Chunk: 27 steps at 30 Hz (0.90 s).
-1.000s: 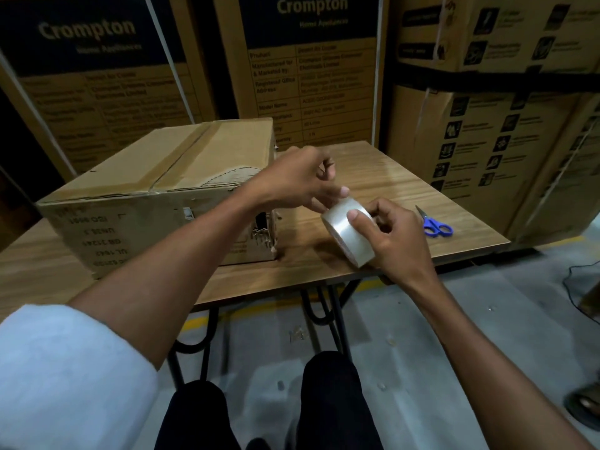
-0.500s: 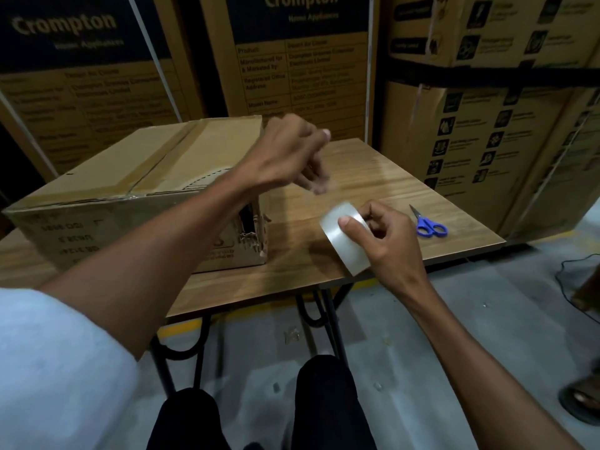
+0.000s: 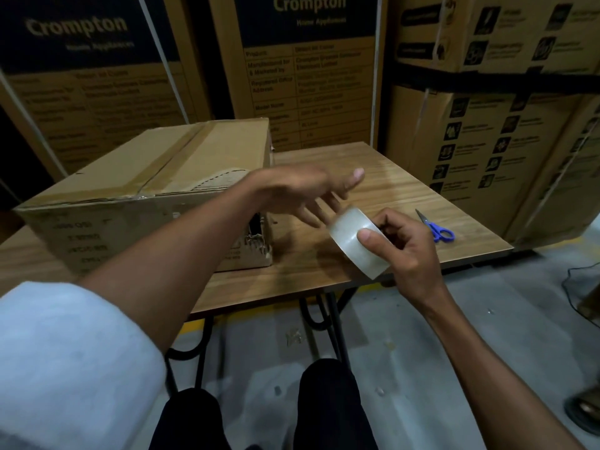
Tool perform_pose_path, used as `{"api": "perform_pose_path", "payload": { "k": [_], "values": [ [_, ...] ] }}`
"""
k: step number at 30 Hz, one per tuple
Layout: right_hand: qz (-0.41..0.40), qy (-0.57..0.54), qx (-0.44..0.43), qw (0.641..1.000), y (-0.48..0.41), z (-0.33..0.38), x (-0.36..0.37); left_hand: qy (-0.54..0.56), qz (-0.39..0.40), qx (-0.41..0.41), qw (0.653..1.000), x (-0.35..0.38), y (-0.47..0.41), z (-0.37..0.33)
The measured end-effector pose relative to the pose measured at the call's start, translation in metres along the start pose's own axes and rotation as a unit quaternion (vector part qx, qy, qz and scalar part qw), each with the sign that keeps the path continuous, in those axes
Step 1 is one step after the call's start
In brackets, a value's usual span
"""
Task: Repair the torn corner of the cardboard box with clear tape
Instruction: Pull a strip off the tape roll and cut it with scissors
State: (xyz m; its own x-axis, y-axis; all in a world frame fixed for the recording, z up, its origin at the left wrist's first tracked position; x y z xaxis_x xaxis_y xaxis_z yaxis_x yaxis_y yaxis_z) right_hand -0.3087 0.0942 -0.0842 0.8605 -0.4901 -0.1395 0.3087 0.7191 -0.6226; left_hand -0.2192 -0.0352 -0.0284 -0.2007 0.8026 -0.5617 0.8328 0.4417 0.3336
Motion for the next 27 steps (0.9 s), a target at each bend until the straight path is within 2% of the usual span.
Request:
{"api": "perform_pose_path", "payload": {
  "k": [3,7,15,18,21,24,27],
  "values": [
    [0.028,0.003,-0.003,1.000,-0.002,-0.001,-0.003,0.044,0.074,-0.017,0.996,0.018,0.000,0.016],
    [0.052,0.018,-0.007,0.998,-0.002,-0.003,-0.004,0.093,0.055,-0.004,0.994,0.018,0.005,0.026],
    [0.041,0.057,-0.015,0.997,0.000,-0.010,-0.007,0.098,-0.129,0.045,0.986,0.000,0.015,0.028],
    [0.039,0.079,-0.013,0.996,0.002,-0.011,-0.006,0.055,-0.183,0.067,0.979,-0.002,0.019,0.027],
    [0.027,0.102,-0.017,0.994,0.000,-0.012,-0.005,-0.040,-0.269,0.091,0.958,-0.007,0.026,0.019],
    [0.024,0.111,-0.020,0.993,0.000,-0.013,-0.005,-0.062,-0.305,0.096,0.945,-0.012,0.031,0.016],
    [0.025,0.124,-0.027,0.992,0.000,-0.012,-0.005,-0.053,-0.308,0.085,0.946,-0.014,0.031,0.020]
  ]
}}
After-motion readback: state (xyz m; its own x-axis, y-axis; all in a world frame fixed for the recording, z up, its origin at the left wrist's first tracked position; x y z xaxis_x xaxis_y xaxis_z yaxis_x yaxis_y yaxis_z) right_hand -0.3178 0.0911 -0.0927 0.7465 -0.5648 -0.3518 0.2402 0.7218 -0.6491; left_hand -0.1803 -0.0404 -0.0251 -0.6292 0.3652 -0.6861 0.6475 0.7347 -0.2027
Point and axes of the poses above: each hand's wrist, its own y-axis away from the middle knuckle, its own x-axis out of the palm, z = x × y, the point moved 7 cm from there along -y, towards the middle knuckle, and after that the axes turned 2 degrees about z, right-handed, at the moved point
